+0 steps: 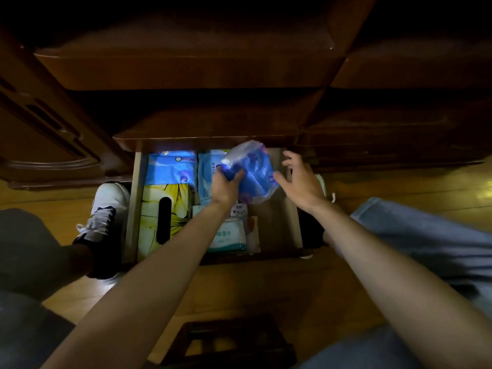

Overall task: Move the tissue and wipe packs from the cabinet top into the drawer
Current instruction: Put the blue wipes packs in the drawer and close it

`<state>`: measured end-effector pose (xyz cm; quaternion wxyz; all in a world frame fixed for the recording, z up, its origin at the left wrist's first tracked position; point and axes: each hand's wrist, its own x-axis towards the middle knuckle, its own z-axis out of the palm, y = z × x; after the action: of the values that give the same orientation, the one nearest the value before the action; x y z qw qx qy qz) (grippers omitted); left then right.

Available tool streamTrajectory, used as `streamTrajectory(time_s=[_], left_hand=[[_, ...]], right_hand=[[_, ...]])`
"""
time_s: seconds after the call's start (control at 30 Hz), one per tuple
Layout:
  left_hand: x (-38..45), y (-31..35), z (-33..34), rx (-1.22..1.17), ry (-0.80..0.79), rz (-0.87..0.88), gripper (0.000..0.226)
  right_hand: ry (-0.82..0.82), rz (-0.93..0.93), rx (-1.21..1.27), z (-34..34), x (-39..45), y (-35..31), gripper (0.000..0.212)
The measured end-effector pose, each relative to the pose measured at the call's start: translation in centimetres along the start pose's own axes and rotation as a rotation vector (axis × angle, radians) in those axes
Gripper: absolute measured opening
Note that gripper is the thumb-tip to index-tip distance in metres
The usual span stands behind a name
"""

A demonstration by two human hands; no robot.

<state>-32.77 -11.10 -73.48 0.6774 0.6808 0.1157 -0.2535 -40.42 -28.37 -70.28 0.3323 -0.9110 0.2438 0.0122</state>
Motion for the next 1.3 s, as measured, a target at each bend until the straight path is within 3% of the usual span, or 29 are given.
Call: streamTrajectory(time_s=[0.07,0.13,0.27,0.4,0.5,0.6,0.67,0.77,0.9,1.03,1.13,1.3], left_hand=[[1.1,0.2,0.4,0.135,-0.01,-0.011,0.033],[1.4,-0.2,1.2,0.254,-0.121,-0.089,0.02],[0.8,-2.9,2.9,0.738,-0.352,-0.064,0.033],[0.2,-3.6,2.8,1.059,-0.239,0.039,0.04],[0.1,-4.1,2.3,0.904,-0.281,-0.039,0.018],[-0.7,-4.4,2.3,0.611,-0.39,-0.174,0.022],[-1.4,-5.3,2.8,0.554,-0.356,-0.209,0.03],[-2.4,-6.8,3.3,0.499,-0.299,-0.245,0.03],[-2.6,-6.6,2.5,0.825,-0.413,-0.164,0.058],[-3.2,-5.0,3.0,0.997,-0.545,-0.142,0.019],[-3.6,-4.4,1.8,0.96,-0.522,-0.085,0.02],[-2.9,-4.0,-1.8,1.158,-0.327,0.29,0.023]], right_hand=[[0.042,-0.05,-0.139,0.5,0.4,0.6,0.069],[0.062,-0.03,-0.156,1.0,0.7,1.3,0.071],[0.055,-0.005,-0.126,2.0,0.7,2.5,0.074],[0.026,0.013,-0.074,2.5,0.3,3.3,0.073],[0.008,-0.005,-0.051,2.4,0.1,3.3,0.071],[-0.051,-0.214,-0.314,1.5,-0.3,3.1,0.071],[-0.238,-0.402,-0.578,1.2,-0.8,2.8,0.079],[-0.532,-0.405,-0.807,1.6,-1.6,1.9,0.101],[-0.567,-0.423,-1.089,3.2,-3.2,1.0,0.094],[-0.567,-0.37,-1.121,4.1,-2.9,0.2,0.076],[-0.642,-0.362,-1.103,4.3,-1.7,-0.1,0.097],[-0.822,-0.231,-0.911,4.5,0.2,-0.5,0.106]])
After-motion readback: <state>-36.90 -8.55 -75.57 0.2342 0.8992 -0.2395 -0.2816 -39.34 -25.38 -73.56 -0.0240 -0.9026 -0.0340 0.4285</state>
